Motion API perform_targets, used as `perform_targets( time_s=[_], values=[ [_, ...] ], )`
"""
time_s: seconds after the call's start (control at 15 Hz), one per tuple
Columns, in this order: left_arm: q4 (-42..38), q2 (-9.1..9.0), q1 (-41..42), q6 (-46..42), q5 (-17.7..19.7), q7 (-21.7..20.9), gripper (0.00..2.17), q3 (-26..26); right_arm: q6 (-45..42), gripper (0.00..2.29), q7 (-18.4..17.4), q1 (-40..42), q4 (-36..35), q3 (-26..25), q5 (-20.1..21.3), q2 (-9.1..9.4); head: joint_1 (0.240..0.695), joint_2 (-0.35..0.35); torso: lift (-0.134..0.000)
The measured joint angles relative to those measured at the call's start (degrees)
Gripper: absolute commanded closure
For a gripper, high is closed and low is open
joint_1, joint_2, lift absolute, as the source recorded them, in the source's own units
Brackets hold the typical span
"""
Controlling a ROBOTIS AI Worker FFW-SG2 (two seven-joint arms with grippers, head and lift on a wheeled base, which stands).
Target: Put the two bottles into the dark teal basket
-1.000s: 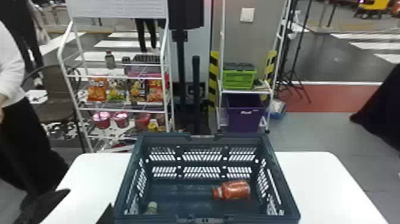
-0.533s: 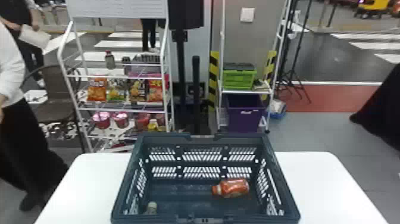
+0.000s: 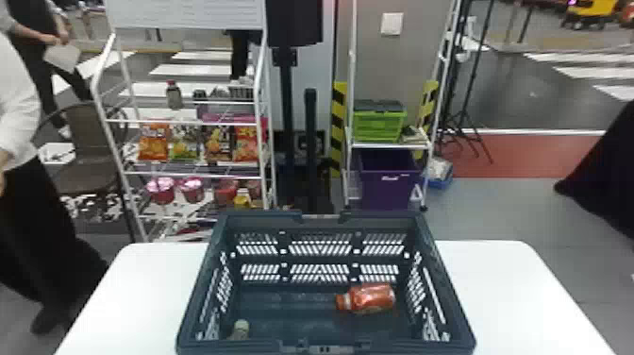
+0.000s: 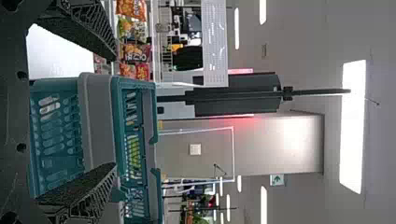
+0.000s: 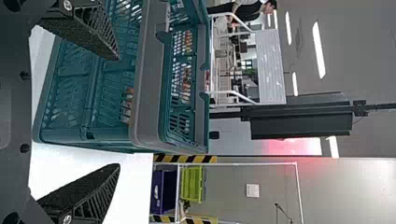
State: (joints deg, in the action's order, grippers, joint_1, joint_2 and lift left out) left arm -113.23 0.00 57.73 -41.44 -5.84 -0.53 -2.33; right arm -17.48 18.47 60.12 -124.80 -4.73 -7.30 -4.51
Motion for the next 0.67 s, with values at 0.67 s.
perform_targets(
  time_s=[0.67],
  values=[
    [-0.2,0.00,0.7,3.5,-1.6,0.5,0.08,-1.3,-2.2,0.06,1.5,0.2,0.7,-1.4,-2.9,0.42,0.499,0.000,0.000]
  ],
)
